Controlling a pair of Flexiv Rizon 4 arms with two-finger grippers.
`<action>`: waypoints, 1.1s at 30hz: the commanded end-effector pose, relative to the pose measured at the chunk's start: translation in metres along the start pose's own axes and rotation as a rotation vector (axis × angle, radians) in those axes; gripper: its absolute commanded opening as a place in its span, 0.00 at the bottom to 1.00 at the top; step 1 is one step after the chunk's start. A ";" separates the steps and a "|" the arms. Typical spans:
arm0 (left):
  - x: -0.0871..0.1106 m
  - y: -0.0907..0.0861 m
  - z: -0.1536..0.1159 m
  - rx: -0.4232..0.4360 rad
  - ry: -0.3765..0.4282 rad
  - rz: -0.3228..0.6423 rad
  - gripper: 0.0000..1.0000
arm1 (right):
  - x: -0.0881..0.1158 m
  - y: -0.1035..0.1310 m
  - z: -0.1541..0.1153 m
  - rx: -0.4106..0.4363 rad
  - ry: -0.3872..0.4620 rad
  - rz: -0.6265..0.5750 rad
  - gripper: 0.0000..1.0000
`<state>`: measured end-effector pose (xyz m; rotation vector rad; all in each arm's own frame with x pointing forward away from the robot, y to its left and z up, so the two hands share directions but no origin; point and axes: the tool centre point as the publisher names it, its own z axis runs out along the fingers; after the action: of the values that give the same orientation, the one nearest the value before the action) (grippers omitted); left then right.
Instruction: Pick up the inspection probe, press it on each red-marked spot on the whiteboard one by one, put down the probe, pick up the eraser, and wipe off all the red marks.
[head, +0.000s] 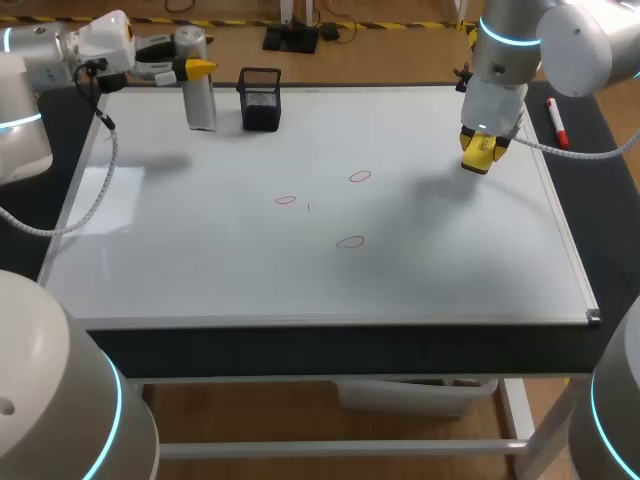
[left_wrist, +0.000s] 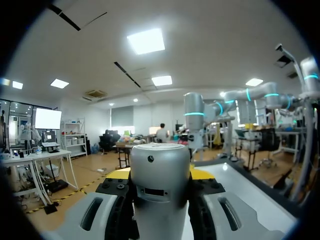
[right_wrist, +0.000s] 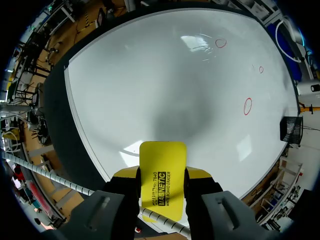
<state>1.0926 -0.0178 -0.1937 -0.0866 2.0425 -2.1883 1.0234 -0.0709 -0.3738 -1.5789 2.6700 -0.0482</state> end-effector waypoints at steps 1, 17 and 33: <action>0.004 -0.001 0.011 0.014 0.026 -0.008 0.00 | 0.001 0.000 -0.001 0.003 0.002 -0.002 0.00; 0.069 0.000 0.055 0.092 0.204 -0.060 0.00 | 0.001 0.000 -0.001 0.003 0.002 -0.002 0.00; 0.120 0.025 0.083 0.092 0.288 -0.083 0.00 | 0.001 0.000 -0.001 0.003 0.002 -0.002 0.00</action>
<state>0.9889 -0.1140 -0.2157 0.1674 2.1182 -2.4658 1.0227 -0.0712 -0.3736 -1.5786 2.6686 -0.0482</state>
